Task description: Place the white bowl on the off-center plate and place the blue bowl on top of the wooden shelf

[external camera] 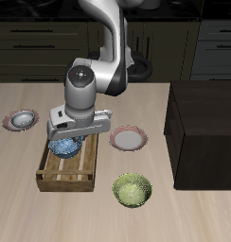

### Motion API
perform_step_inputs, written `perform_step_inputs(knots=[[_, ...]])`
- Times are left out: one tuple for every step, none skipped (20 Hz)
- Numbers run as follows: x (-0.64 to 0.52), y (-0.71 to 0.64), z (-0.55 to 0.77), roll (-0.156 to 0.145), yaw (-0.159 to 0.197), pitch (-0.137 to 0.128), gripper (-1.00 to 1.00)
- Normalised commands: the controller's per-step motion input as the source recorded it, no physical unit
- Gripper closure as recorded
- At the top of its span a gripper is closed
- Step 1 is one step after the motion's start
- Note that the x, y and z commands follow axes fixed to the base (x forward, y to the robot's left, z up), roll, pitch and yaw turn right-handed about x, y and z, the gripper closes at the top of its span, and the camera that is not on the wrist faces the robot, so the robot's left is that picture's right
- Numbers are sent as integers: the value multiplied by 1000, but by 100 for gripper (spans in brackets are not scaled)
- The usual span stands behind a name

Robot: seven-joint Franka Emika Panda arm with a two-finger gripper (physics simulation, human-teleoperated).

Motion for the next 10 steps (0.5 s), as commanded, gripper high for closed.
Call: perform_step_inputs(knots=[[-37, 53, 40, 26, -17, -2, 100], [-35, 88, 18, 37, -15, 0, 100], [-163, 102, 30, -1, 17, -24, 100], [114, 47, -24, 46, -20, 9, 100], [-37, 56, -5, -2, 6, -5, 100], [51, -17, -44, 4, -17, 17, 100], [62, -3, 1, -5, 22, -11, 100], [-38, 28, 69, -8, -4, -15, 100], [22, -20, 171, -5, 20, -41, 100], [-85, 45, 146, -6, -21, -10, 100]])
